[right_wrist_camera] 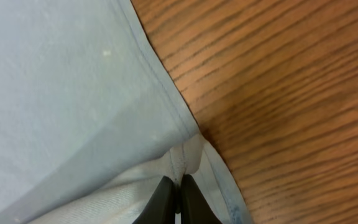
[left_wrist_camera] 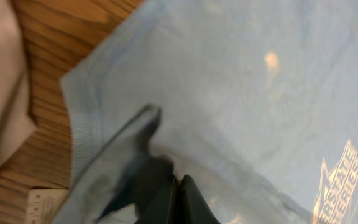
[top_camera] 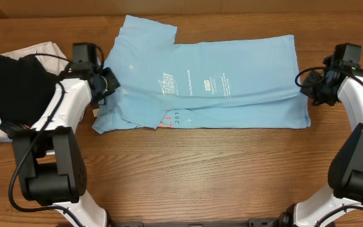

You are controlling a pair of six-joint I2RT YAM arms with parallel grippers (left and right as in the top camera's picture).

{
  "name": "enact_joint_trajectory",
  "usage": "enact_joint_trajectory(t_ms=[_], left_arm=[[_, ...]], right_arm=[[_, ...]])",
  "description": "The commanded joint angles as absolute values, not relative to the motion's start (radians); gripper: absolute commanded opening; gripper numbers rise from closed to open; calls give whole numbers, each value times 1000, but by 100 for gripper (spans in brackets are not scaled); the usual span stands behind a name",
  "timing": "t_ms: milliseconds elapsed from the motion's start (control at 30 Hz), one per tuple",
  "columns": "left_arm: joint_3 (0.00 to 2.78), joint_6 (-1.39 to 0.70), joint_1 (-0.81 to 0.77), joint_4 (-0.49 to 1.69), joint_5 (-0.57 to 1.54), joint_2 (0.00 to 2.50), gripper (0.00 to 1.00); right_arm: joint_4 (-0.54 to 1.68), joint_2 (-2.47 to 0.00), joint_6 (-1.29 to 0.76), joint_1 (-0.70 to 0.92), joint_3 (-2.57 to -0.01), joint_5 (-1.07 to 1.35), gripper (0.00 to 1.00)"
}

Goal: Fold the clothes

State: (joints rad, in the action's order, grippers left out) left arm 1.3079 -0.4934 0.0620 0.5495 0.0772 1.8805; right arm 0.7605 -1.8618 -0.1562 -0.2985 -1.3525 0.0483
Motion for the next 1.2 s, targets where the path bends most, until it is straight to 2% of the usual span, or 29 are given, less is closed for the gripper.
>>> enact_joint_trajectory(t_ms=[0, 267, 667, 700, 767, 800, 900, 1000, 1167], left_arm=[[1327, -553, 86, 537, 118, 1868, 4], [1327, -577, 86, 520, 154, 1868, 4], [1327, -661, 86, 513, 98, 1868, 4], [1327, -663, 84, 507, 98, 1868, 4], [1327, -662, 82, 496, 101, 1868, 4], [1327, -662, 80, 496, 101, 1868, 4], [1326, -662, 78, 500, 99, 1869, 4], [1325, -675, 78, 518, 96, 1871, 4], [1325, -682, 77, 528, 97, 1872, 4]], right_arm=[[737, -1861, -149, -295, -1348, 47, 4], [705, -1861, -149, -295, -1348, 47, 4], [673, -1861, -149, -295, -1348, 47, 4], [673, -1861, -149, -295, -1348, 47, 5], [675, -1861, -149, -294, -1348, 47, 17], [678, -1861, -149, -294, -1348, 47, 18], [688, -1861, -141, -292, -1348, 79, 18], [696, -1861, -29, -265, -1348, 179, 15], [709, -1861, 101, -167, -1348, 189, 11]])
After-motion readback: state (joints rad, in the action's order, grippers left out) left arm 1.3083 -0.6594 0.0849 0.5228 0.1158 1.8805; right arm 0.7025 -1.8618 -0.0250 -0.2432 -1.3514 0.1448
